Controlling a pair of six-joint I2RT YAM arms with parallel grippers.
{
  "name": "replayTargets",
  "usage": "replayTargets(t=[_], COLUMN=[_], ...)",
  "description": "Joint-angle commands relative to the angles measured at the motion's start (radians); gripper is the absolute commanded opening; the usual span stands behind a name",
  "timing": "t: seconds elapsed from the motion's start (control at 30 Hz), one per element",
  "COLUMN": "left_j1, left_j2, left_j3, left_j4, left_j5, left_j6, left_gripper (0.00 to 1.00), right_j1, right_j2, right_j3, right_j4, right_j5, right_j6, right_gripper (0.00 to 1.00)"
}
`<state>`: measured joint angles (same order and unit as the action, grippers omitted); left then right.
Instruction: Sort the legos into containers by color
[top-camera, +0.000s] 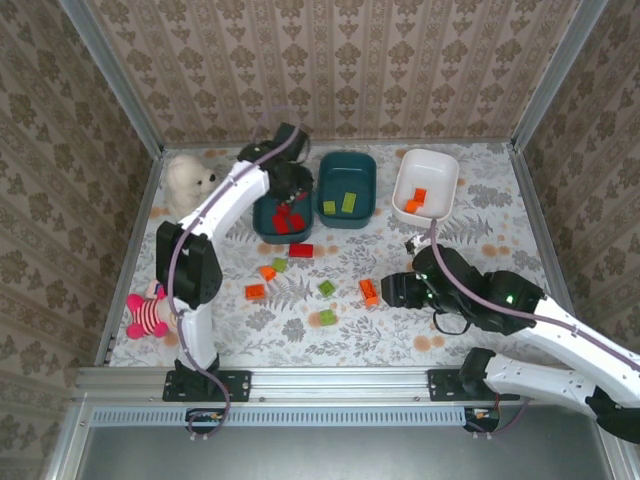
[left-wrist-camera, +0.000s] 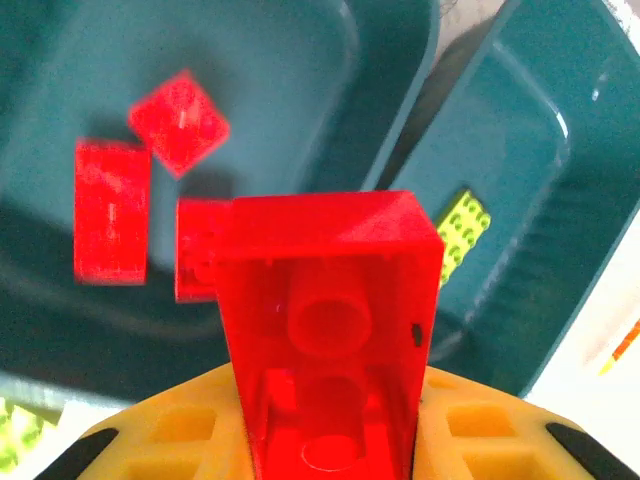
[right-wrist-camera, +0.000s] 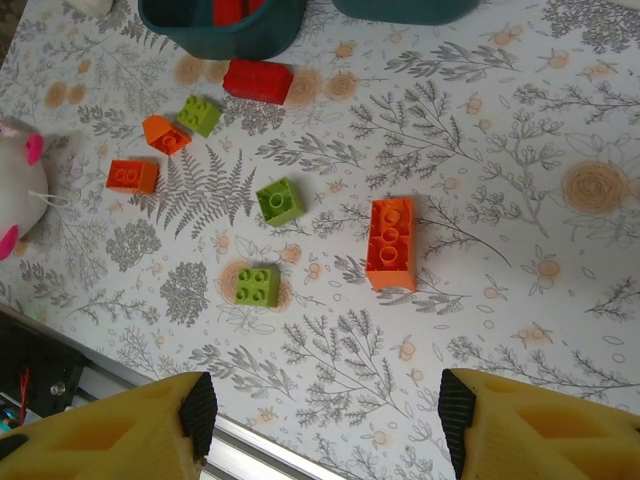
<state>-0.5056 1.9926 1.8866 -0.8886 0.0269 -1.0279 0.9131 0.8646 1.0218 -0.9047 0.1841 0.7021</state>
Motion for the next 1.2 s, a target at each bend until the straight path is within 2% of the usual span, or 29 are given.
replayTargets(t=[0.0,0.1,0.17,0.33,0.57,0.77,0.9,1.17], left_j1=[0.09,0.135,0.148,0.151,0.136,0.124,0.118,0.125], left_j2=[0.125,0.226,0.287,0.383,0.411,0.431,0.435,0.45], left_j3=[0.104,0.217,0.284,0.369,0.395,0.404,0.407,0.412], left_j4=[-0.05,-0.094,-0.113,-0.137,-0.186,-0.19,-0.215,-0.292], left_j5=[0.207,0.284,0.297,0.325,0.216,0.238,0.205,0.131], left_j6=[0.314,0.401,0.45,0.473,0.455,0.381,0.343,0.371], left_gripper=[0.22,0.22,0.22,0.22,0.24,0.24,0.24,0.25], right_j1=[-0.014,-0.025,-0.035,-0.055,-0.091,-0.115,-0.128,-0.152], right_j2=[0.029,0.054,0.065,0.086,0.108,0.123,0.127,0.125], right_j3=[0.048,0.064,0.069,0.078,0.071,0.059,0.056,0.05], right_j4=[0.035,0.039,0.041,0.042,0.066,0.09,0.097,0.101], right_j5=[-0.034,-0.045,-0.053,-0.07,-0.104,-0.129,-0.141,-0.162], right_j6=[-0.036,-0.043,-0.045,-0.048,-0.053,-0.055,-0.062,-0.069], right_gripper=[0.64,0.64,0.64,0.63,0.64,0.64,0.64,0.64])
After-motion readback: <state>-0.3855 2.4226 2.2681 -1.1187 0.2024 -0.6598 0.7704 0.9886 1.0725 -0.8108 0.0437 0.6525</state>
